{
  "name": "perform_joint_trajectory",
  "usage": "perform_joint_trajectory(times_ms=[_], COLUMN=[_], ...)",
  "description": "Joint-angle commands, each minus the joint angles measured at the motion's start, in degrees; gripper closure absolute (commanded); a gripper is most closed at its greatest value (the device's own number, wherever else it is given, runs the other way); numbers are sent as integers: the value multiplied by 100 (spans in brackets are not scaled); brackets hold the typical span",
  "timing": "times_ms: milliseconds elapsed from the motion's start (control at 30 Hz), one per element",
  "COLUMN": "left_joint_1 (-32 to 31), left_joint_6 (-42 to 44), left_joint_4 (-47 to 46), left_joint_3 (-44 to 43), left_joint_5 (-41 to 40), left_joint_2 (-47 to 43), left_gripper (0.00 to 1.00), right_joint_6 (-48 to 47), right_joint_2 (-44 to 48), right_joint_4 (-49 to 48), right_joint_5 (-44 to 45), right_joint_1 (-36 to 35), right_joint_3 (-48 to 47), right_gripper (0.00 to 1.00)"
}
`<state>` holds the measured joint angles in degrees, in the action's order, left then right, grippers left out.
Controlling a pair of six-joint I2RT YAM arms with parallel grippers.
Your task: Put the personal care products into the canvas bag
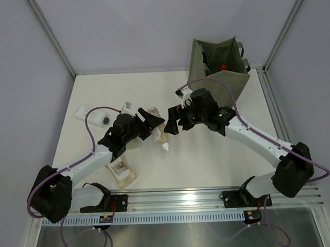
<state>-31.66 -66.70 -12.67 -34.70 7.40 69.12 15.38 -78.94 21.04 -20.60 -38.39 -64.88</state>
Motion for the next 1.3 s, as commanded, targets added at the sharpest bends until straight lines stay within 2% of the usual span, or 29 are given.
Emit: perform_joint_trajectory(times_ms=[0, 300, 400, 567, 667, 767, 800, 867, 900, 933, 967, 1000, 1033, 1067, 1233, 1267], left_joint_1=[-7, 2, 2, -7, -24, -60, -68, -77, -77, -77, -77, -77, -77, -77, -77, -68], left_joint_6=[-195, -256, -458, -1159, -1564, -1784, -1812, -1882, -1900, -1917, -1917, -1909, -1882, -1804, -1487, -1426], left_joint_4=[-702, -1238, -1405, -2098, -2608, -2934, -3013, -3233, -3294, -3312, -3312, -3304, -3269, -3234, -3040, -3005], left_joint_3=[-433, -318, -310, -143, 7, 16, 7, -28, -37, -37, -46, -46, -55, -63, -90, -98], left_joint_5=[-195, 323, 385, 412, 350, 341, 359, 403, 411, 446, 473, 508, 526, 595, 807, 833], left_joint_2=[-373, -312, -268, -136, -4, 154, 198, 286, 295, 303, 295, 286, 269, 251, 216, 216], left_gripper=[100, 100, 100, 100, 100, 100, 100, 98, 93, 86, 68, 61, 54, 39, 14, 12], right_joint_6=[53, 185, 194, 36, -8, -175, -254, -605, -702, -894, -1009, -1062, -1124, -1142, -1151, -1134], right_joint_2=[-332, -1255, -1326, -1431, -1493, -1563, -1572, -1555, -1529, -1441, -1388, -1283, -1230, -1195, -983, -957], right_joint_4=[76, 357, 322, 340, 340, 392, 418, 489, 506, 533, 559, 594, 612, 612, 533, 498], right_joint_5=[495, 733, 724, 856, 637, 382, 320, 162, 109, -48, -180, -303, -626, -847, -2733, -2904], right_joint_1=[-150, -582, -582, -591, -590, -582, -590, -573, -564, -538, -433, -354, -249, 39, 920, 1017], right_joint_3=[-516, -1105, -1123, -1202, -1255, -1343, -1378, -1360, -1326, -1299, -1281, -1255, -1255, -1238, -1193, -1176], right_gripper=[1, 0, 5, 17, 25, 38, 48, 61, 73, 81, 88, 100, 100, 100, 100, 100])
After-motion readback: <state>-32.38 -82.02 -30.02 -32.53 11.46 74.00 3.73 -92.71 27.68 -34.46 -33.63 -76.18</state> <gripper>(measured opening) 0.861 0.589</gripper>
